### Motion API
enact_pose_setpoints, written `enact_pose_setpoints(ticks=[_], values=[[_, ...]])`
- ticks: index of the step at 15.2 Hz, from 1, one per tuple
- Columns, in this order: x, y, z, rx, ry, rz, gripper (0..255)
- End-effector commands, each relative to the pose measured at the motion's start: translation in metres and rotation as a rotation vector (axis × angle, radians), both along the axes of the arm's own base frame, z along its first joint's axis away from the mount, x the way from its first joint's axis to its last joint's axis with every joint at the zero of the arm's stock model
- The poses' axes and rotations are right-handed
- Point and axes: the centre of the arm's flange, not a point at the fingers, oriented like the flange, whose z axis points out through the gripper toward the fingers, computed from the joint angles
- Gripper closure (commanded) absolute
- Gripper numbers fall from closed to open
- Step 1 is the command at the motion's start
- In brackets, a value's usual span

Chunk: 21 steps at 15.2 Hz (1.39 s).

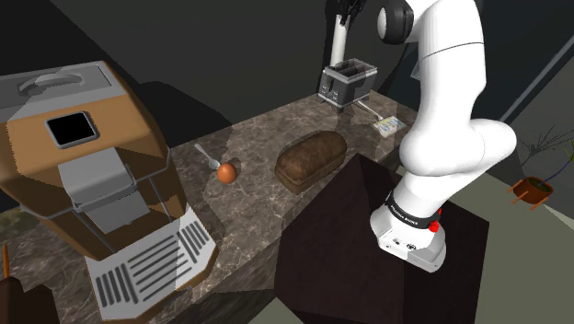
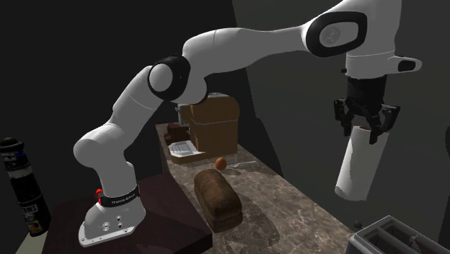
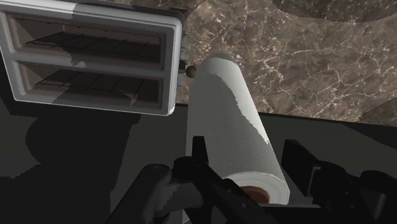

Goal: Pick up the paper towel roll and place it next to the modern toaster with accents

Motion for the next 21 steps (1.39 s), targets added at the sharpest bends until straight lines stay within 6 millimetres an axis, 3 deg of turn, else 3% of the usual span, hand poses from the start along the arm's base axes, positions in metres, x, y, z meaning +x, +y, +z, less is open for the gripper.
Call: enact_pose_setpoints(ticks=[1,21], values=[[0.000,-0.002,-0.011,-0.001,-0.001,0.001,255],[0.000,-0.002,-0.117,-0.001,-0.001,0.001,255]])
